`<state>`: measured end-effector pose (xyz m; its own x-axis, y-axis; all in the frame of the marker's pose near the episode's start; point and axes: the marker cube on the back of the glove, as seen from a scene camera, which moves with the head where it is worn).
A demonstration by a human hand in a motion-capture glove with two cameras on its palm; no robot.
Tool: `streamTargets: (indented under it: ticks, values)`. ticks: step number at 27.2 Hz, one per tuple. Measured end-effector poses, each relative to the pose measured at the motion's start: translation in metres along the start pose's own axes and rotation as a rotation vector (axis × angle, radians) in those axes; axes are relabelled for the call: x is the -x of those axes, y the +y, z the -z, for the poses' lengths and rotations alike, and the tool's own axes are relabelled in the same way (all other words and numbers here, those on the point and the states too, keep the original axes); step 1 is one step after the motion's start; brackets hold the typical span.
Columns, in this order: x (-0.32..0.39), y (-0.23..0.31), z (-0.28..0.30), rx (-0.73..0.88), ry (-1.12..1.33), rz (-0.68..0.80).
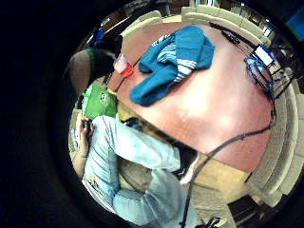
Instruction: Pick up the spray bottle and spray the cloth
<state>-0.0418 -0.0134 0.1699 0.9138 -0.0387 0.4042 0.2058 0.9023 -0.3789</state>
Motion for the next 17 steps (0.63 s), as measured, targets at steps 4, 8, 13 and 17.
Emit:
streamTargets:
  ticks: [4, 8, 13, 17]
  values:
    - [-0.0028, -0.0017, -0.0006, 0.019, 0.005, -0.001]
    - [-0.0058, -0.0046, 0.0006, 0.032, 0.034, 0.003]
    - [-0.0024, -0.0027, -0.0037, 0.051, 0.107, 0.012]
    - [-0.0072, -0.0057, -0.0008, 0.057, 0.135, 0.02]
